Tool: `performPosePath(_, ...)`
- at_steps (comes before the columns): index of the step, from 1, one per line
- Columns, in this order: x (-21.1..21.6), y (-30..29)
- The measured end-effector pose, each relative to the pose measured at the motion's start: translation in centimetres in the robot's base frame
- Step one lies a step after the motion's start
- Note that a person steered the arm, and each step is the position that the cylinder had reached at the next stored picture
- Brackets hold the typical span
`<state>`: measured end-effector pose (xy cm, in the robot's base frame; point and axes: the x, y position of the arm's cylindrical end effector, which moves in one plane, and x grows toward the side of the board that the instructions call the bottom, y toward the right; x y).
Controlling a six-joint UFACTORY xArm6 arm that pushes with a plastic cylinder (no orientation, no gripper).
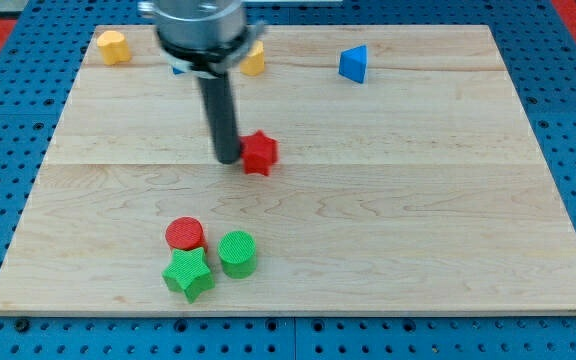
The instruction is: Place the green circle diagonally in between the red star and red circle
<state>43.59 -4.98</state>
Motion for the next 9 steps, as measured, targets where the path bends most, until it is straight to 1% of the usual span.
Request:
performPosePath(1, 1.5, 3.2)
performPosePath(2, 5.9, -2.0)
performPosePath(3, 8.8, 8.9)
performPosePath(4, 17.3, 11.0)
performPosePath(5, 17.9, 6.7)
performPosePath(6, 16.6, -1.0)
performPosePath(7, 10.9, -2.9)
performPosePath(8, 7.2, -2.8)
performPosePath(9, 8.5, -2.7)
